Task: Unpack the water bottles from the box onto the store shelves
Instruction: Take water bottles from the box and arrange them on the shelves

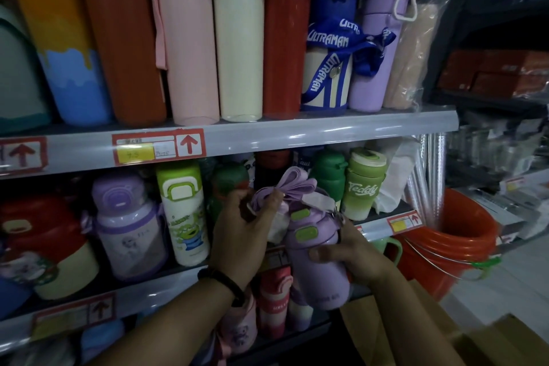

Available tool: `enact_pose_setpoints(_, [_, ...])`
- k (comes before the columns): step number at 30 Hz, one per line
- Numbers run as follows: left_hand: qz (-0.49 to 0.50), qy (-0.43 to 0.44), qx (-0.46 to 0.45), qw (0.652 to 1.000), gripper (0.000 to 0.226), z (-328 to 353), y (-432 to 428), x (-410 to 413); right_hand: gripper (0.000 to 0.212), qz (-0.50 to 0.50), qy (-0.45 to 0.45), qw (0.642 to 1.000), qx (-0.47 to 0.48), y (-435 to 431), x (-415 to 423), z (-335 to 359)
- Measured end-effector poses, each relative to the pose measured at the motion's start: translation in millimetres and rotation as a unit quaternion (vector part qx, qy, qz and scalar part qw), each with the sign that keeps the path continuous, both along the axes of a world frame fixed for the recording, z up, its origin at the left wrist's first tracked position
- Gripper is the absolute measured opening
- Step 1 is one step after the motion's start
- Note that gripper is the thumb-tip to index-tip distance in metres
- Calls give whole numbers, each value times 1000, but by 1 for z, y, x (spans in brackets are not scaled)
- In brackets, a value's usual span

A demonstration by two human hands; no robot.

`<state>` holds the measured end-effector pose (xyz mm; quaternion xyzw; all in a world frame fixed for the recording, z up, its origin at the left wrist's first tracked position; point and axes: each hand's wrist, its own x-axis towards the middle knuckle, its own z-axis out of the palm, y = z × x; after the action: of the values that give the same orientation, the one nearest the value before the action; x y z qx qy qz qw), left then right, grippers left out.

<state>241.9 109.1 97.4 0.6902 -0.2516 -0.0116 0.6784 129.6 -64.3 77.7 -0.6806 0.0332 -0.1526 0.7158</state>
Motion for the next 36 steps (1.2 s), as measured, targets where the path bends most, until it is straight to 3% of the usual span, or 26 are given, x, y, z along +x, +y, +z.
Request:
enact_pose_setpoints(5, [-64, 38, 1, 997, 46, -7, -1, 2, 63, -8, -44, 999, 16, -2, 3, -2])
enact_pose_setpoints(8, [-138, 140, -30, 980, 59, -9, -5, -1, 68, -33, -54, 998, 26, -3, 4, 1])
enact_pose_setpoints(10, [-154, 156, -64, 974, 55, -9, -8, -3, 75, -43, -56, 997, 24, -3, 5, 4])
enact_pose_setpoints(14, [-124, 86, -75, 986, 44, -8, -10, 0, 75, -25, -55, 998, -12, -2, 10, 5])
enact_pose_setpoints(18, [-84, 18, -29, 996, 33, -2, -9, 6, 66, -32, -44, 997, -49, 1, 16, 11])
enact_pose_setpoints(22, [-41, -62, 20, 997, 46, 8, -6, 15, 64, -29, -42, 997, -59, 3, 25, 17])
enact_pose_setpoints(27, [-1, -162, 114, 980, 43, 17, 1, 27, 61, -29, -51, 997, -52, 2, 35, 18])
enact_pose_setpoints(31, [-37, -161, 147, 975, 35, 14, 6, 29, 59, -47, -55, 996, -59, -3, 40, 15])
enact_pose_setpoints(36, [-4, -192, 162, 968, 27, 13, 2, 37, 59, -54, -48, 994, -86, -7, 43, 15])
